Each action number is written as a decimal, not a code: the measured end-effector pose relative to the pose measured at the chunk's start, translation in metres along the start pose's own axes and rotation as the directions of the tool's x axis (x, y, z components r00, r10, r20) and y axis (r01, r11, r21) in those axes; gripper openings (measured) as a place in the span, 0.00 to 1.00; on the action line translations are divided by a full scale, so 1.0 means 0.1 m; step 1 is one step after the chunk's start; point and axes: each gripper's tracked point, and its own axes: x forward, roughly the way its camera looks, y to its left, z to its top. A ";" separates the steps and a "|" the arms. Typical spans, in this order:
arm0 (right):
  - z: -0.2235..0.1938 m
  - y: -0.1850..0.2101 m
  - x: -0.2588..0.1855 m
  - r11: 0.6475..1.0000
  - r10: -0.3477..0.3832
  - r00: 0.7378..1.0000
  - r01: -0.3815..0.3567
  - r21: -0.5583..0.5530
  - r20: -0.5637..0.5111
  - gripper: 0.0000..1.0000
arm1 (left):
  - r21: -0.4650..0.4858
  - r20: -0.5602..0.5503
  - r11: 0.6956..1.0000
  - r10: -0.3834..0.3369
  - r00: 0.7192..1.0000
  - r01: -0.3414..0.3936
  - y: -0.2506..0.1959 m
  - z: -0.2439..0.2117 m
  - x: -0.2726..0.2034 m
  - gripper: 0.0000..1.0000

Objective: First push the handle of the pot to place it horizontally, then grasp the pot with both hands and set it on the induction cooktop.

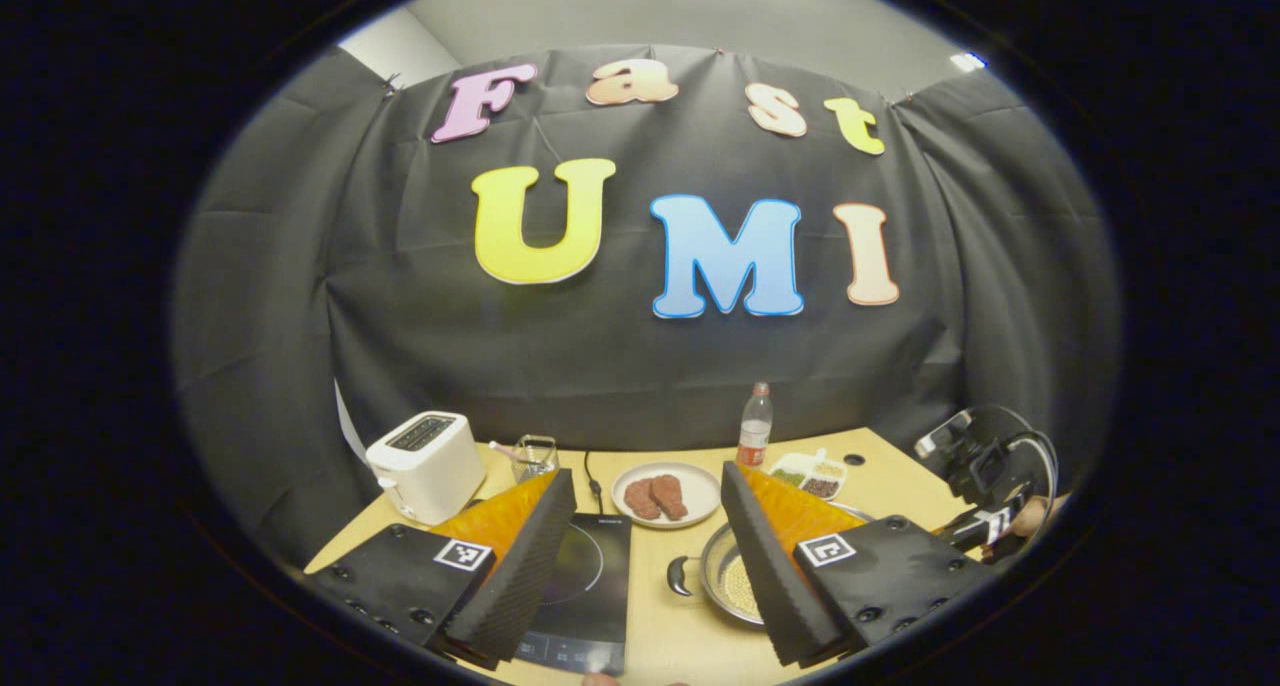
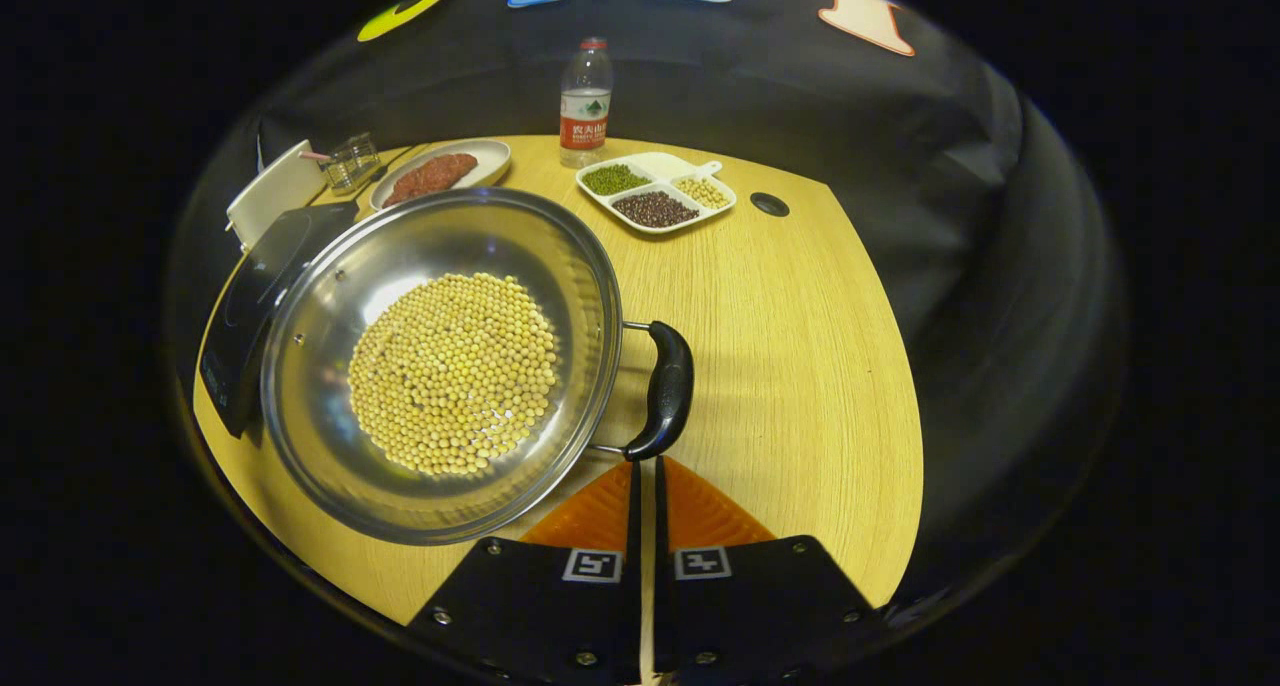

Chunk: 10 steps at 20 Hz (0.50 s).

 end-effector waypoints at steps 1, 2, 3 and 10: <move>0.01 0.00 -0.07 1.000 0.011 1.000 -0.011 0.021 0.025 0.13 | -0.004 -0.013 1.000 -0.004 1.000 0.004 -0.02 -0.08 0.02 0.92; 0.04 0.01 -0.15 0.999 0.021 0.998 -0.023 0.042 0.053 0.29 | -0.007 -0.023 1.000 -0.010 1.000 0.010 -0.05 -0.14 0.05 0.92; 0.07 0.03 -0.26 0.997 0.039 0.995 -0.045 0.063 0.087 0.36 | -0.009 -0.031 1.000 -0.017 0.999 0.017 -0.08 -0.20 0.08 0.93; 0.30 0.04 -0.52 0.979 0.049 0.957 -0.102 0.176 0.285 0.99 | -0.058 -0.102 0.996 -0.076 0.992 0.070 -0.37 -0.81 0.49 0.99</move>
